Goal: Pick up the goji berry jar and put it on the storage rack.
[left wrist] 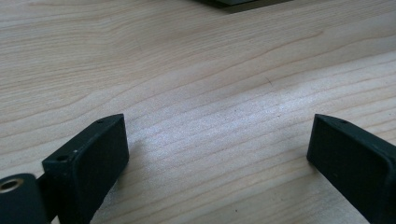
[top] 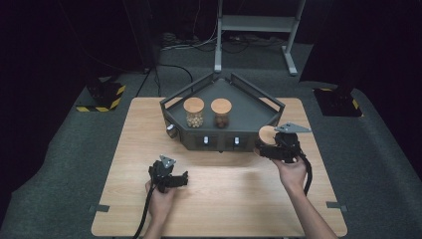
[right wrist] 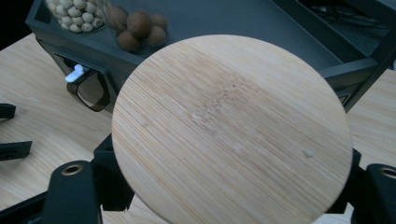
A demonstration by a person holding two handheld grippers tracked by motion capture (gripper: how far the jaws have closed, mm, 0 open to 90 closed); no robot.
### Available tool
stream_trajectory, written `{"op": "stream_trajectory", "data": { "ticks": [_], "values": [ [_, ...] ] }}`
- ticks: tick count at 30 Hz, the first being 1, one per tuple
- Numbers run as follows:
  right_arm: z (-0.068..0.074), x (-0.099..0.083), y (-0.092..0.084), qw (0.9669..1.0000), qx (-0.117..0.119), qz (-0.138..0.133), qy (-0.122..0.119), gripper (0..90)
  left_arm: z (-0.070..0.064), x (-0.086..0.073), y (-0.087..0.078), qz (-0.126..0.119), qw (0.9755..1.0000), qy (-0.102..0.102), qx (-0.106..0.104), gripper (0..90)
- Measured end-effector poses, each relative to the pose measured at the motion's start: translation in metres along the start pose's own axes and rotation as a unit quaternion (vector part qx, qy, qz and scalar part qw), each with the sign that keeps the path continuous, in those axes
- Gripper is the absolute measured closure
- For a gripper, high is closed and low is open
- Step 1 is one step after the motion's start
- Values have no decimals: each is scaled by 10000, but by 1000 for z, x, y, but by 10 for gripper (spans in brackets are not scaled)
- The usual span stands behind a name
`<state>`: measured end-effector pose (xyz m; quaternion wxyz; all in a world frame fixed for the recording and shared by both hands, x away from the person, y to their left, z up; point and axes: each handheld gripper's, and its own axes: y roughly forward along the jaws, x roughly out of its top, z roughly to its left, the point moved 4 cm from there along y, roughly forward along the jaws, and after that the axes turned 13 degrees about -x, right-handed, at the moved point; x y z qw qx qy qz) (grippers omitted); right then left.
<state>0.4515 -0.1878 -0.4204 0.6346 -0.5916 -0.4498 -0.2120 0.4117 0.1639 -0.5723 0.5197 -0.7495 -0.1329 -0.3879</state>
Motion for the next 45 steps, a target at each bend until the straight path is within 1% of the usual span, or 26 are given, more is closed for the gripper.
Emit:
{"op": "stream_trajectory", "data": {
  "ticks": [12, 20, 22, 29, 36, 41, 45],
  "values": [
    [-3, 12, -1, 10000, 27, -22, 41, 259, 0, 0, 0, 0, 10000, 0, 0, 56],
    [-5, 21, -2, 9999, 56, -27, 119, 259, 0, 0, 0, 2, 10000, 0, 1, 56],
    [-5, 23, -2, 9999, 36, -34, 95, 259, 0, 0, 0, 2, 10000, 1, 1, 56],
    [-6, 32, -3, 9998, 44, -36, 167, 259, 0, 0, 0, 1, 10000, 1, 1, 56],
    [-7, 41, -2, 9997, -44, -67, 236, 259, 0, 0, 0, 3, 10000, 1, 1, 56],
    [-4, 46, 1, 9998, -51, -37, 167, 259, 0, 0, 0, 3, 10000, 0, 1, 56],
    [-3, 52, 4, 9998, -85, -44, 170, 258, 0, 0, 0, 1, 10000, -1, 0, 56]
  ]
}}
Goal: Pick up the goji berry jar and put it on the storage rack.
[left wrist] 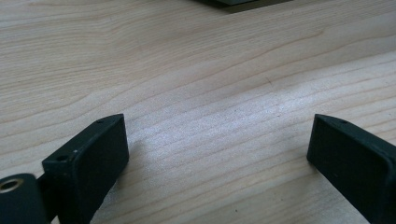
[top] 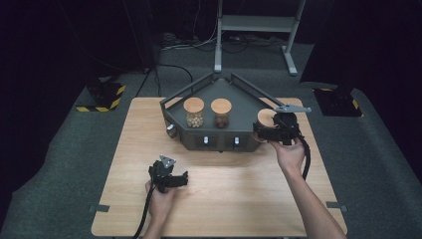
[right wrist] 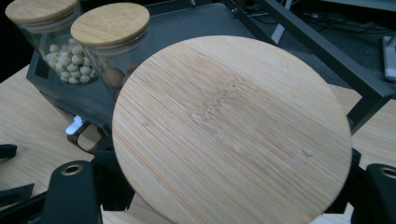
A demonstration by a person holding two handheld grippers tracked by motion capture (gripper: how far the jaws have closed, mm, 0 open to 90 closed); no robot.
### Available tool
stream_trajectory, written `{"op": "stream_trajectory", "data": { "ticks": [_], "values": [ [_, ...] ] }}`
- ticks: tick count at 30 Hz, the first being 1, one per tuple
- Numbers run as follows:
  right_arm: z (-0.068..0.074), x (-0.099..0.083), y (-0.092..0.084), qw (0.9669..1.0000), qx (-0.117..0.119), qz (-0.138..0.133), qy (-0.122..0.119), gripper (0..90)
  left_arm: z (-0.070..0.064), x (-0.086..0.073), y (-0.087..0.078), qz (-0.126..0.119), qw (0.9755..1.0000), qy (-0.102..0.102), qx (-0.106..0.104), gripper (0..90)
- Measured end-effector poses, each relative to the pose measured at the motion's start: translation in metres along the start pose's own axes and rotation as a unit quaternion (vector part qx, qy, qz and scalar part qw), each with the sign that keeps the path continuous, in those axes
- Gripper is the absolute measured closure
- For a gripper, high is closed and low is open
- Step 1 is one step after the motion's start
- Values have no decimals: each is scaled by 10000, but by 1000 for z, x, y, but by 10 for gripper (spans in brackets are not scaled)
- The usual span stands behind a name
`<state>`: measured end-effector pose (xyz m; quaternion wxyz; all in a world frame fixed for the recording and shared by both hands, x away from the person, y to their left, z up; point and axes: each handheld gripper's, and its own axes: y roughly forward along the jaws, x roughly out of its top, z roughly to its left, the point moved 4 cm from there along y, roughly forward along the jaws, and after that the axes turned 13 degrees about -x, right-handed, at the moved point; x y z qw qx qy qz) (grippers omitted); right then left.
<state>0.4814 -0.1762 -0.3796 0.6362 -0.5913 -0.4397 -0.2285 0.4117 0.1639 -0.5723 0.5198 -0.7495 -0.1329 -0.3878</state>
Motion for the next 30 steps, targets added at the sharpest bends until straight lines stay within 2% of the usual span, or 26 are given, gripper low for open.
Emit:
{"op": "stream_trajectory", "data": {
  "ticks": [3, 12, 20, 25, 30],
  "values": [
    [0, 4, 4, 9999, 9, 31, 107, 259, 0, 0, 0, 2, 10000, 0, 0, 56],
    [2, 14, 15, 9998, -96, 100, 162, 259, 0, 0, 0, 0, 10000, 0, 0, 56],
    [11, 22, 26, 9995, -276, 99, 72, 259, 0, 0, 0, -6, 10000, -4, 1, 56],
    [12, 26, 33, 9992, -293, 84, 244, 259, 0, 0, 0, -7, 10000, -3, 3, 55],
    [14, 31, 43, 9987, -372, 136, 305, 259, 0, 0, 0, -3, 10000, 6, 9, 55]
  ]
}}
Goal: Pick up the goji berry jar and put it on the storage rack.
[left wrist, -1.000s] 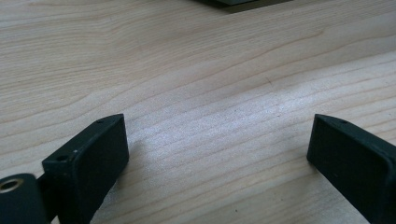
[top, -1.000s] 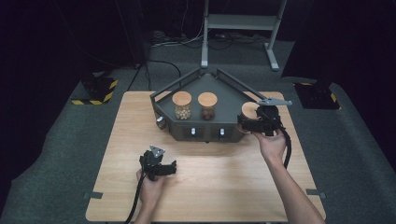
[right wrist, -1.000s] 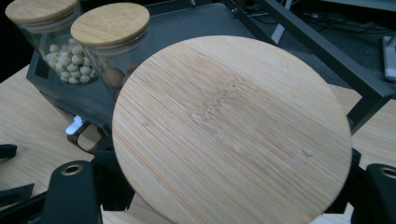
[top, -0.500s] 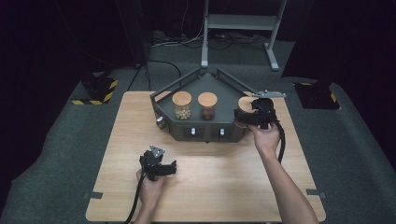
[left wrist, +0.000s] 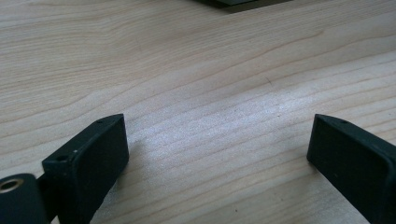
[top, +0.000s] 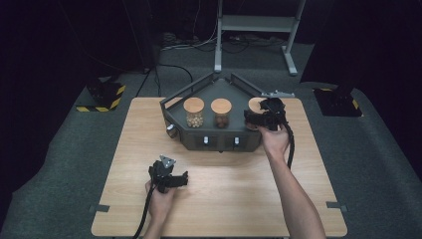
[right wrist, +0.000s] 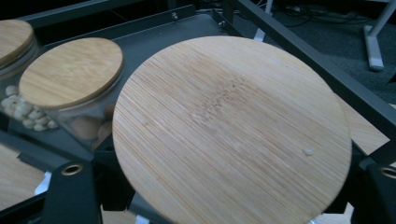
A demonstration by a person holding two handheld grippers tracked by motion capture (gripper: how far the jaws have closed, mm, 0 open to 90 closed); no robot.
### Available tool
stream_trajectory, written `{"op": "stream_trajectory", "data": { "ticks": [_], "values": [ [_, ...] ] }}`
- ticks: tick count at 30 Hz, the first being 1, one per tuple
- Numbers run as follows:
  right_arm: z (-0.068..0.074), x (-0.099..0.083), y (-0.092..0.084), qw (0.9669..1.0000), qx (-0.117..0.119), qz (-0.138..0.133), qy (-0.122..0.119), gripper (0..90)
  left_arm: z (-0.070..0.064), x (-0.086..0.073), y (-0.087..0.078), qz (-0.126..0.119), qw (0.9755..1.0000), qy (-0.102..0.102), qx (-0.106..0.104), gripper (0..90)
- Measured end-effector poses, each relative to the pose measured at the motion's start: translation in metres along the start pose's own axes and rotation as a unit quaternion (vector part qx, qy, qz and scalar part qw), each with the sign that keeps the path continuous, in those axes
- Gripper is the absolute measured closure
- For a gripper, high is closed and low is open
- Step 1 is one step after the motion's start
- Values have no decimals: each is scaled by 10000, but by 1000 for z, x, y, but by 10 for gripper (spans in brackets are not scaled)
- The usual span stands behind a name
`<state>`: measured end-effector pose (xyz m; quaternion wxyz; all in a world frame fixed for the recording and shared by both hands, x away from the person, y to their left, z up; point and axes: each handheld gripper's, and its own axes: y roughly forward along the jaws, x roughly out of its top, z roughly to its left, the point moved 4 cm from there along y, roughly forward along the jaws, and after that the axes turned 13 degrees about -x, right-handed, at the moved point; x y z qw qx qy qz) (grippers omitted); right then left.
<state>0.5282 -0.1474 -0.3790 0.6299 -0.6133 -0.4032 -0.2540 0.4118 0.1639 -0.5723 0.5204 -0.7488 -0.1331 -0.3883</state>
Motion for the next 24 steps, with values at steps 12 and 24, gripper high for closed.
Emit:
{"op": "stream_trajectory", "data": {
  "ticks": [12, 24],
  "values": [
    [6, 5, 15, 10000, -84, 39, -26, 259, -1, 0, 0, 7, 10000, 16, 22, 57],
    [4, 3, 27, 9998, -154, 83, 9, 259, -1, 0, 0, 11, 10000, 23, 32, 58]
  ]
}}
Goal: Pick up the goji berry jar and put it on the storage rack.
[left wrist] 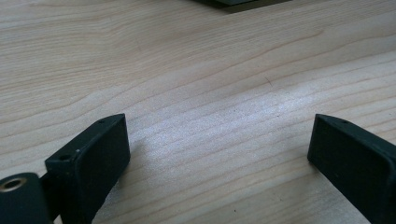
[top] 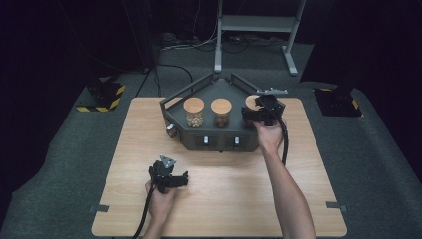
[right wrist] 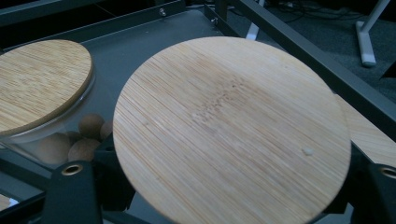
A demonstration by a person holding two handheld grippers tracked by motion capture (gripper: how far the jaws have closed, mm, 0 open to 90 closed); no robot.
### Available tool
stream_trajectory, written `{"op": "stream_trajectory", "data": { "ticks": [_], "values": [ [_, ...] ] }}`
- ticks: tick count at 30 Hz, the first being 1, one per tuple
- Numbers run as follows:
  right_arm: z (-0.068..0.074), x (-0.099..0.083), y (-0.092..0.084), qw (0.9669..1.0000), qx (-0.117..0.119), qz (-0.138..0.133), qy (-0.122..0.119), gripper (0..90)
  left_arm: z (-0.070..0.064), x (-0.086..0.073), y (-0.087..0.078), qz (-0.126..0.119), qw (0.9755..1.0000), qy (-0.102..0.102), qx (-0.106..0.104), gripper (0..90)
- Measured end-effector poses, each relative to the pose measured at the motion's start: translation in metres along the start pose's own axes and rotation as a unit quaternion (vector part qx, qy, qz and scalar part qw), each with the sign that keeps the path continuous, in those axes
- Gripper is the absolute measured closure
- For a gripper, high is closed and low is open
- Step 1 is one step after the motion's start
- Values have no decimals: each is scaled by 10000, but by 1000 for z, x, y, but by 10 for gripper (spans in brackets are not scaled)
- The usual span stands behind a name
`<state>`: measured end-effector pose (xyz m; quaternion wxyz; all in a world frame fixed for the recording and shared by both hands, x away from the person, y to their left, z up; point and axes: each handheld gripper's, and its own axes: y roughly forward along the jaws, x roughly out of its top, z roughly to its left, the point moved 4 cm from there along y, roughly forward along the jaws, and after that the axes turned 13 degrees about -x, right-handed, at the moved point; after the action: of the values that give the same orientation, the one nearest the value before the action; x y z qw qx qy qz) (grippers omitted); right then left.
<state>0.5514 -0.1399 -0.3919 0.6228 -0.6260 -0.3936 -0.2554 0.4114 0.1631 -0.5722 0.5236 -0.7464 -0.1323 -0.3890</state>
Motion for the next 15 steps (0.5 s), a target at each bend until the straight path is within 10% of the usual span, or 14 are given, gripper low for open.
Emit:
{"op": "stream_trajectory", "data": {
  "ticks": [15],
  "values": [
    [11, -5, 12, 9997, 38, 36, -248, 259, 0, 0, 1, -7, 10000, 4, 5, 57]
  ]
}}
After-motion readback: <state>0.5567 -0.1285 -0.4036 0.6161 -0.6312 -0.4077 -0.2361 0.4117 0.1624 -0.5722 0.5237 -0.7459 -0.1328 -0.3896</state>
